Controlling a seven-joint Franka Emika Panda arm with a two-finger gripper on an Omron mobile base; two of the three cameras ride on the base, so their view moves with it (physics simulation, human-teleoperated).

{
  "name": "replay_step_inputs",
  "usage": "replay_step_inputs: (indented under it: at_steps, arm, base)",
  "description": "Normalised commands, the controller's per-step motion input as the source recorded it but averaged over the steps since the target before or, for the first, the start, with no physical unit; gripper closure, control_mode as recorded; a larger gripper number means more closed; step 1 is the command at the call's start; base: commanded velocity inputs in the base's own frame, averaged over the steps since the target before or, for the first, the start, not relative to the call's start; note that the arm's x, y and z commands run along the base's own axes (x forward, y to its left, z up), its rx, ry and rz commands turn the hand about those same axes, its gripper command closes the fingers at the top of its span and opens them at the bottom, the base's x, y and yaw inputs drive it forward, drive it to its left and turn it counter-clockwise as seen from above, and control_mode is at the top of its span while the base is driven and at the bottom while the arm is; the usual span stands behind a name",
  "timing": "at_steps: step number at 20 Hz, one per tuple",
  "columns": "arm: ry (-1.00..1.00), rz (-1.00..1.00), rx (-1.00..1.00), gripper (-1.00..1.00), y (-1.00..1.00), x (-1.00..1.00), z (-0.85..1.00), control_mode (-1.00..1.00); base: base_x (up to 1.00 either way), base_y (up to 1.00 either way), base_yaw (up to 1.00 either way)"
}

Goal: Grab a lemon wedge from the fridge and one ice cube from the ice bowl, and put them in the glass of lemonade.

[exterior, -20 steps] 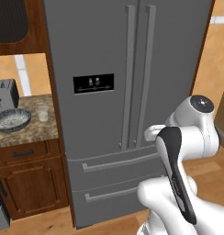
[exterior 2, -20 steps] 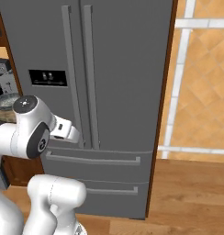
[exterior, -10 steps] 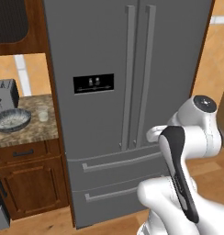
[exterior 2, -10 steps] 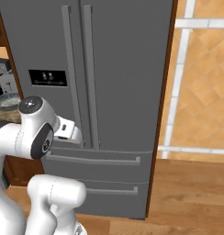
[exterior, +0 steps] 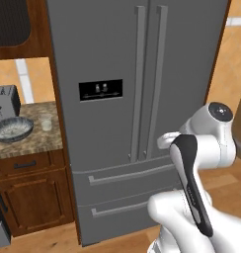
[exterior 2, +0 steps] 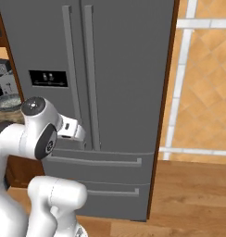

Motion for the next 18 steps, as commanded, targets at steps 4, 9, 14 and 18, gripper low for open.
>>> replay_step_inputs:
  at_steps: [4,9,14,18]
  arm:
    - [-0.12,0.0,0.0,-1.0,-0.19,0.36,0.58,-1.0]
    - [-0.12,0.0,0.0,-1.0,-0.13,0.37,0.78,-1.0]
    - [-0.17,0.0,0.0,-1.0,-0.09,0.39,0.57,-1.0]
    - [-0.21,0.0,0.0,-1.0,-0.09,0.28,0.19,-1.0]
  base:
    - [0.0,0.0,0.0]
    - [0.0,0.0,0.0]
    - [0.0,0.0,0.0]
    - [0.0,0.0,0.0]
